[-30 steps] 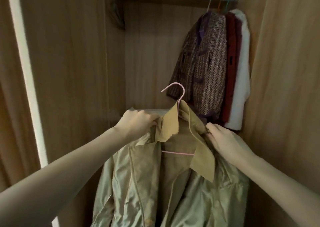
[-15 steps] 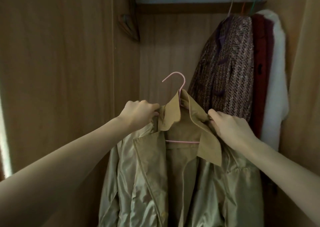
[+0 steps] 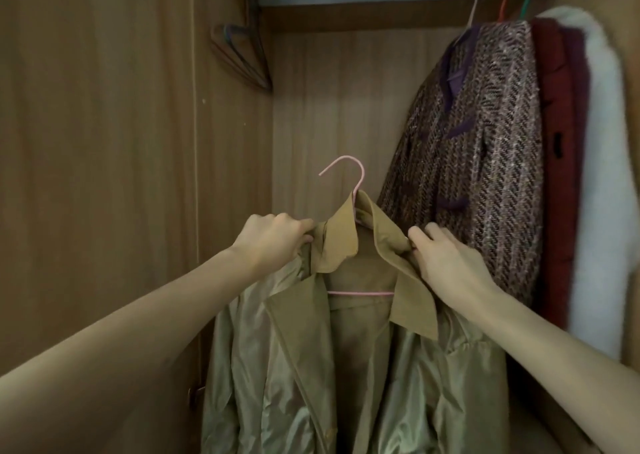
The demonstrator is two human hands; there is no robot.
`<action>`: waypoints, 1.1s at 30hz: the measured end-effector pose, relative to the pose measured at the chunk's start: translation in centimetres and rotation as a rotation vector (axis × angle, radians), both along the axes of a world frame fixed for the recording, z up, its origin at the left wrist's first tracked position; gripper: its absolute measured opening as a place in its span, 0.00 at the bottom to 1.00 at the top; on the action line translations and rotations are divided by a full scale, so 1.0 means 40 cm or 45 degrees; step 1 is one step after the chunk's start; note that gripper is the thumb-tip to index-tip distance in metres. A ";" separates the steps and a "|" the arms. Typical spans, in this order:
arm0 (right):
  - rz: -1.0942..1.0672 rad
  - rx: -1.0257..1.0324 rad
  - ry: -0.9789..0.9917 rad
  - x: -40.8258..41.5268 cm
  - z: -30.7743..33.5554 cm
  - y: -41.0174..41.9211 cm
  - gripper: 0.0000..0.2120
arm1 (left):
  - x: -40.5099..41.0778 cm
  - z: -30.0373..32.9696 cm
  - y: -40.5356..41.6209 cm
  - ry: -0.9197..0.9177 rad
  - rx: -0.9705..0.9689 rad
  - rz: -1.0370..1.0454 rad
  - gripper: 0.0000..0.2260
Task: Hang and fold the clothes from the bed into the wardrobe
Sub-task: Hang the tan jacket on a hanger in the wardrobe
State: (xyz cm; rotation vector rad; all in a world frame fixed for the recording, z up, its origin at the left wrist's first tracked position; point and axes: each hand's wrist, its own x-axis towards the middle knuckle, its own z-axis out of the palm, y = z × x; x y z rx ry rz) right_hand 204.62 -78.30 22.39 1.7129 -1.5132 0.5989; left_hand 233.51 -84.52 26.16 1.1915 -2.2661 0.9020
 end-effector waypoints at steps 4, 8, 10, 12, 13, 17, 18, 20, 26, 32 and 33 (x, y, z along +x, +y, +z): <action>-0.136 -0.096 0.083 -0.012 0.005 -0.098 0.05 | -0.020 0.019 -0.112 -0.002 -0.007 -0.003 0.09; -0.163 -0.087 0.073 -0.015 0.045 -0.190 0.04 | -0.041 0.057 -0.218 -0.027 -0.078 -0.010 0.09; -0.171 -0.106 0.084 -0.018 0.074 -0.236 0.04 | -0.047 0.083 -0.275 -0.035 -0.115 -0.027 0.08; -0.217 -0.152 0.110 -0.025 0.103 -0.282 0.03 | -0.061 0.108 -0.332 -0.032 -0.139 -0.053 0.09; -0.249 -0.171 0.119 -0.030 0.118 -0.302 0.03 | -0.072 0.119 -0.359 -0.035 -0.154 -0.063 0.09; -0.298 -0.134 0.086 -0.060 0.159 -0.356 0.07 | -0.121 0.159 -0.457 -0.065 -0.244 -0.121 0.10; -0.283 -0.112 0.061 -0.070 0.167 -0.365 0.08 | -0.132 0.169 -0.480 -0.060 -0.264 -0.155 0.10; -0.266 -0.110 0.015 -0.088 0.181 -0.378 0.09 | -0.153 0.193 -0.518 -0.027 -0.300 -0.225 0.11; -0.380 -0.157 0.078 -0.135 0.227 -0.404 0.09 | -0.222 0.247 -0.606 -0.018 -0.410 -0.280 0.13; -0.443 -0.221 0.150 -0.183 0.354 -0.430 0.09 | -0.302 0.374 -0.661 0.094 -0.441 -0.279 0.14; -0.464 -0.250 0.171 -0.192 0.382 -0.436 0.09 | -0.315 0.399 -0.671 0.123 -0.454 -0.282 0.14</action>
